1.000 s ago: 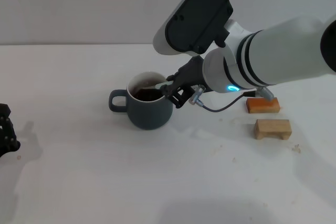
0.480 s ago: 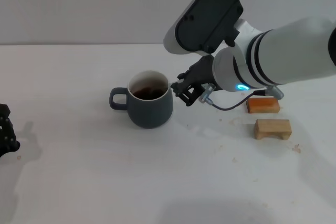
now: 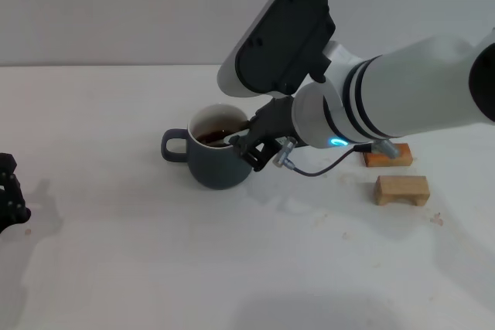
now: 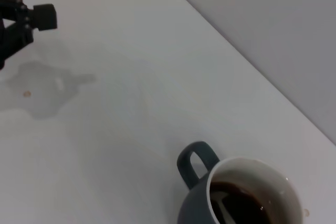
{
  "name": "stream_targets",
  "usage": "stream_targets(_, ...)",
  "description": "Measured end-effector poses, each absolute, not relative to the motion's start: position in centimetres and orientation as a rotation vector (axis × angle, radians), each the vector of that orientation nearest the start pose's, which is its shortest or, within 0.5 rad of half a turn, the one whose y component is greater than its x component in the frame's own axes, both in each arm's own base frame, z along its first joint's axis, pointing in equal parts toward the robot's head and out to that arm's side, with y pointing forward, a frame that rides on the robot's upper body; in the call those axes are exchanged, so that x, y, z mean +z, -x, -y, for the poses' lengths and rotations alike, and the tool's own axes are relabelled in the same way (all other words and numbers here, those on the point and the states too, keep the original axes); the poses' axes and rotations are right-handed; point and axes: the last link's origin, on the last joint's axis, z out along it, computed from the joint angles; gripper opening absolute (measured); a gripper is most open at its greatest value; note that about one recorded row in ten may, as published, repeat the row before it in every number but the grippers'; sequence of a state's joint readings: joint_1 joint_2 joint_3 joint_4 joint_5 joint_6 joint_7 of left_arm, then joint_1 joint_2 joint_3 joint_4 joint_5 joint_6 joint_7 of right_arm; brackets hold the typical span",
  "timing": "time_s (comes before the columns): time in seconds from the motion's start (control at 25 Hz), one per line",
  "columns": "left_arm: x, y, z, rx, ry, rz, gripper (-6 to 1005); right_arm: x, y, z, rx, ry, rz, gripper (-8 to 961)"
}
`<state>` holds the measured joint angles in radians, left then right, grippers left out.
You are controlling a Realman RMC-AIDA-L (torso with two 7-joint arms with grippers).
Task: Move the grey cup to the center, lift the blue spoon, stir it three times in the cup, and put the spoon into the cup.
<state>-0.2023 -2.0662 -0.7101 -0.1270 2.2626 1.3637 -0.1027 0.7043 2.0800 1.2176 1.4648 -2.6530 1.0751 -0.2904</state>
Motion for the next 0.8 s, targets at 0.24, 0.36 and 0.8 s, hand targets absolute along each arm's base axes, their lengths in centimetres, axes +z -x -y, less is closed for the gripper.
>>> stream_targets(0.24,-0.6,37.4,-24.0,-0.601,1.587,0.495,-2,-8.5,-5.8,-35.6,-0.191,2.590,-0.304,161)
stream_targets(0.36,-0.6,37.4,-24.0,-0.600,1.587,0.495,-2,-8.6,-5.9,-36.0,-0.191,2.581,-0.300,161)
stream_targets(0.8,-0.6,37.5,-23.9,-0.597,1.587,0.496,-2,-8.0,-6.9,-37.2,-0.215,2.538,-0.319,161)
